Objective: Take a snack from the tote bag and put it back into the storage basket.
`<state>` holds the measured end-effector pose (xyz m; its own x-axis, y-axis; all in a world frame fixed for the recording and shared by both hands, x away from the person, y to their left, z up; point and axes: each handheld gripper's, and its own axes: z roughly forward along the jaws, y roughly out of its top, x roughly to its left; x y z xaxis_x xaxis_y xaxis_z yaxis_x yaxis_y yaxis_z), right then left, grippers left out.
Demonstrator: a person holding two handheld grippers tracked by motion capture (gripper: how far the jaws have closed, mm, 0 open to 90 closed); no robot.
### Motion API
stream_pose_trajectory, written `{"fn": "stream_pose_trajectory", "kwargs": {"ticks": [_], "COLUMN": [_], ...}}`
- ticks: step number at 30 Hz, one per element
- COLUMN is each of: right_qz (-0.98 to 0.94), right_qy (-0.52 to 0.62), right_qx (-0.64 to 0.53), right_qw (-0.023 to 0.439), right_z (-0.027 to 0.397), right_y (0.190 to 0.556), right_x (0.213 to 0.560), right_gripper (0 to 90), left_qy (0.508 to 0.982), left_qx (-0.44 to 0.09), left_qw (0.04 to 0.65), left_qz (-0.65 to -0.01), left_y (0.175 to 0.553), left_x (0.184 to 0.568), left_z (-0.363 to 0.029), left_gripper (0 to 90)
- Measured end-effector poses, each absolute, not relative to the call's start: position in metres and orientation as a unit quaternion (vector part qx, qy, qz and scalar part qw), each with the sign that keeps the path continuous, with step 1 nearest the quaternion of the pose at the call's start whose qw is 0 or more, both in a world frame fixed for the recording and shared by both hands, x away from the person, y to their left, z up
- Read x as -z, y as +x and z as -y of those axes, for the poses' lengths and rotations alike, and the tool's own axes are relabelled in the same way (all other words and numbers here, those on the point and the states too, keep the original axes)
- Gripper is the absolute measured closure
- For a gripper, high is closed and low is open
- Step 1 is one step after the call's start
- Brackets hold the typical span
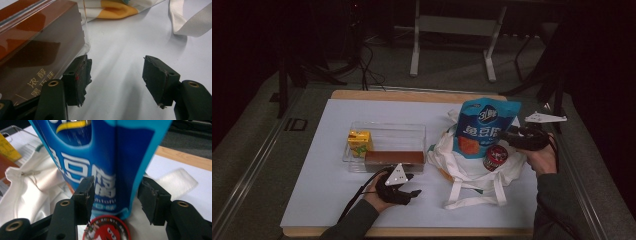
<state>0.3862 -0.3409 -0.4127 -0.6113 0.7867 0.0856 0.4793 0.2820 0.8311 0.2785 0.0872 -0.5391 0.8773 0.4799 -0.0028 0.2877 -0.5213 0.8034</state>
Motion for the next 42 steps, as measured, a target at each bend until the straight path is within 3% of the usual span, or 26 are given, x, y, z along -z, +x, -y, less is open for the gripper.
{"fn": "stream_pose_trajectory", "kwargs": {"ticks": [14,23,32,42], "right_qz": [-0.789,-0.789,-0.789,-0.785], "right_qy": [0.378,0.355,0.339,0.336], "right_qx": [-0.461,-0.485,-0.493,-0.496], "right_qw": [0.153,0.125,0.139,0.155], "right_z": [0.325,0.318,0.318,0.315], "right_y": [0.403,0.409,0.405,0.402], "right_x": [0.41,0.413,0.413,0.41], "right_gripper": [50.8,63.7,82.0,88.1], "left_qy": [0.867,0.869,0.87,0.872], "left_qx": [-0.111,-0.114,-0.114,-0.115], "left_qw": [0.433,0.429,0.428,0.424], "left_qz": [-0.221,-0.218,-0.219,-0.215], "left_y": [0.278,0.278,0.278,0.278], "left_x": [0.539,0.539,0.54,0.54], "left_z": [-0.086,-0.085,-0.085,-0.084], "left_gripper": [36.6,36.6,36.6,36.6]}}
